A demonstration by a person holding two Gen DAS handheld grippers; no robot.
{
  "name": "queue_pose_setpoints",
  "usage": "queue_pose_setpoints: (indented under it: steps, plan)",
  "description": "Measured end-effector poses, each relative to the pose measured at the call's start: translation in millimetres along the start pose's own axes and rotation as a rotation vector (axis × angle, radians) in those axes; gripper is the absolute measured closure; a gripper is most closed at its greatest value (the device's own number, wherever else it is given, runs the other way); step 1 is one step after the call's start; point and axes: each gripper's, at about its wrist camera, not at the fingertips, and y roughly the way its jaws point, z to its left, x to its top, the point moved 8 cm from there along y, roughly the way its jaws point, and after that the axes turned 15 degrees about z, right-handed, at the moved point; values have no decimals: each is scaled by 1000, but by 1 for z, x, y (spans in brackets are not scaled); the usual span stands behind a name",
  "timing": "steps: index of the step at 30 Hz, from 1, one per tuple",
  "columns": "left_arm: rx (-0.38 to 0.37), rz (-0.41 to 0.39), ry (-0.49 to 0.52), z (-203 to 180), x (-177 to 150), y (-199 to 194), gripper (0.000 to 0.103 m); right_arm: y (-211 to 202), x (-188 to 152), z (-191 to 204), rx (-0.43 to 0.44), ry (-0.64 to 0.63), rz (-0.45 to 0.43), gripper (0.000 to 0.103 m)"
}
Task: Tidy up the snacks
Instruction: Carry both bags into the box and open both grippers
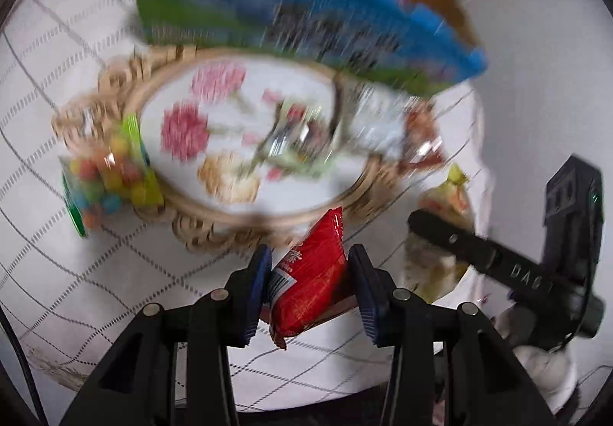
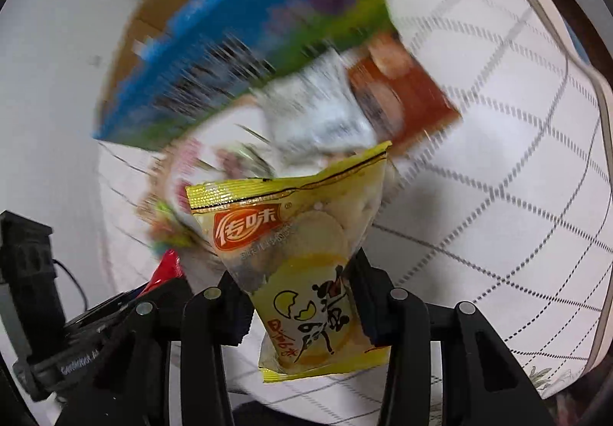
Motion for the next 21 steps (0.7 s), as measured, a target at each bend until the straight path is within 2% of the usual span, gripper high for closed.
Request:
queue_pose_setpoints:
  steps: [3, 4, 7, 11, 14, 18, 21]
  plan:
    - [-57, -71, 14, -16, 19, -47, 64, -39, 19, 44, 41, -56, -66, 57]
    - [-70, -86, 19, -12, 34, -63, 64, -53, 27, 55, 47, -75, -90, 57]
    - [-74, -142, 37, -22, 63, -103, 64, -75, 58, 87, 40, -118, -146, 57]
    - [1, -220, 47, -26, 112, -145, 64, -108, 113, 110, -59, -158, -223, 57]
    - [58, -226, 21, -17, 150, -154, 64, -115, 158, 115, -143, -162, -240, 57]
    - [154, -191, -22, 8, 189, -147, 64, -102, 210, 112, -237, -155, -217, 57]
    - [221, -151, -42, 26, 204, -133, 64, -86, 234, 101, -307, -141, -185, 57]
